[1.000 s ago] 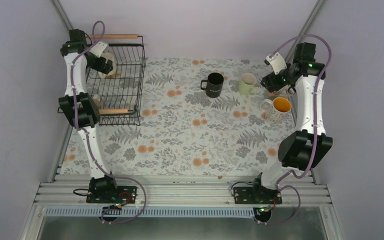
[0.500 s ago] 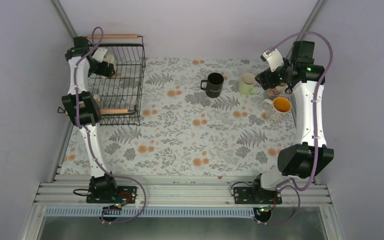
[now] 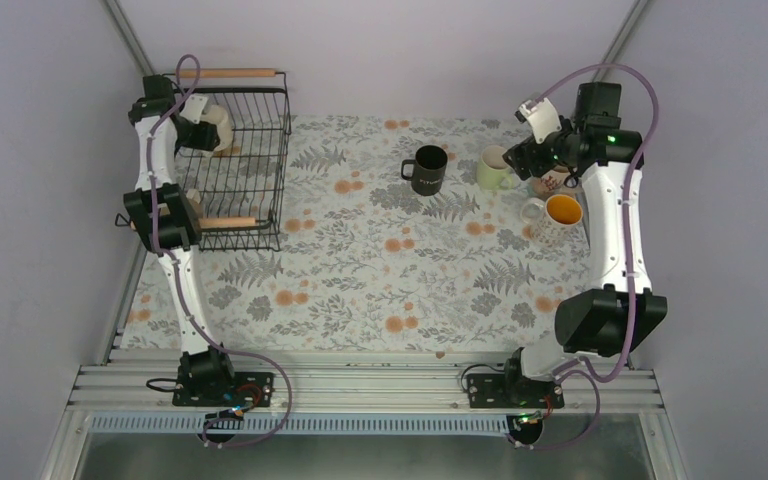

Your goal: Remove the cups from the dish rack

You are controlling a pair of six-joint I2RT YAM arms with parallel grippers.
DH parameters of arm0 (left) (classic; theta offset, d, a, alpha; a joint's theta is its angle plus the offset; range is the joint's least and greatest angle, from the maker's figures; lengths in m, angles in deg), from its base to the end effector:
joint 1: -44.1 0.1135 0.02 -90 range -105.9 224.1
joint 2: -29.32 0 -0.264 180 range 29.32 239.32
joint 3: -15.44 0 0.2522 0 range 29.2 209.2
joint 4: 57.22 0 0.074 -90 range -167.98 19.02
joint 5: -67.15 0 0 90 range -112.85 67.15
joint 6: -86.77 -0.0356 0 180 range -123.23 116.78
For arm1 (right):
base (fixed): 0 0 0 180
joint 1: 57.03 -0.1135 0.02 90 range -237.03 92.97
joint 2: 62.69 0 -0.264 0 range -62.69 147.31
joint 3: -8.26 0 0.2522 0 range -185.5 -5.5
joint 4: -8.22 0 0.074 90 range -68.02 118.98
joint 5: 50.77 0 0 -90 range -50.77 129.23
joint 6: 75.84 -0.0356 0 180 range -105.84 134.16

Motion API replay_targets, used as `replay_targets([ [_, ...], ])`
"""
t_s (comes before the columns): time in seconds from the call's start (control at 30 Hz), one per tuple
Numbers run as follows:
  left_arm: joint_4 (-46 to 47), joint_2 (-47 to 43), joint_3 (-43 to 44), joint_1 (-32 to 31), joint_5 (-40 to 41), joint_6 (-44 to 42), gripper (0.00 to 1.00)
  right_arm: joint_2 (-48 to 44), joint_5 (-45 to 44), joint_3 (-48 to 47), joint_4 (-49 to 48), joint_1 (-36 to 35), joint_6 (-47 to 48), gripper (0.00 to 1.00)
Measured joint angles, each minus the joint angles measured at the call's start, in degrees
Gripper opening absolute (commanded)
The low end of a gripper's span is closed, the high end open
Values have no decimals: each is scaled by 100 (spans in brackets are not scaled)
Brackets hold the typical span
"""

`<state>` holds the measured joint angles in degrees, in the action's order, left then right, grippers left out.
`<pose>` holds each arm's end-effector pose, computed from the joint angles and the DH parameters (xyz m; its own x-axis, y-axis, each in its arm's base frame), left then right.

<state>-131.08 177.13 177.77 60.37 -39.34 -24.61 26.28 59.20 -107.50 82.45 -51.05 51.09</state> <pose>0.5238 0.1423 0.2244 -0.8162 0.1259 -0.5639 0.1803 0.9827 -0.0415 0.3126 -0.0205 0.4120 -0.5064 -0.5148 -0.6918 -0.5455 0.8126 -0.2053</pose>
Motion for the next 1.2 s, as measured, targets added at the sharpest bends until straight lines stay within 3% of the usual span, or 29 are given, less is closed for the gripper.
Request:
replay_targets([
  [0.3,177,7,-114,13,210,-24,41,0,20,4,-7,-118,-20,86],
  [0.57,269,35,-212,13,525,-87,35,-15,48,7,-9,-238,-59,87],
  [0.67,337,35,-278,13,627,-122,21,-37,52,42,-33,-293,-79,87],
  [0.87,431,35,-319,17,686,-184,3,-44,52,92,-52,-367,-114,88],
  [1.2,313,22,-319,68,450,-334,2,-96,57,116,-81,-444,-125,90],
])
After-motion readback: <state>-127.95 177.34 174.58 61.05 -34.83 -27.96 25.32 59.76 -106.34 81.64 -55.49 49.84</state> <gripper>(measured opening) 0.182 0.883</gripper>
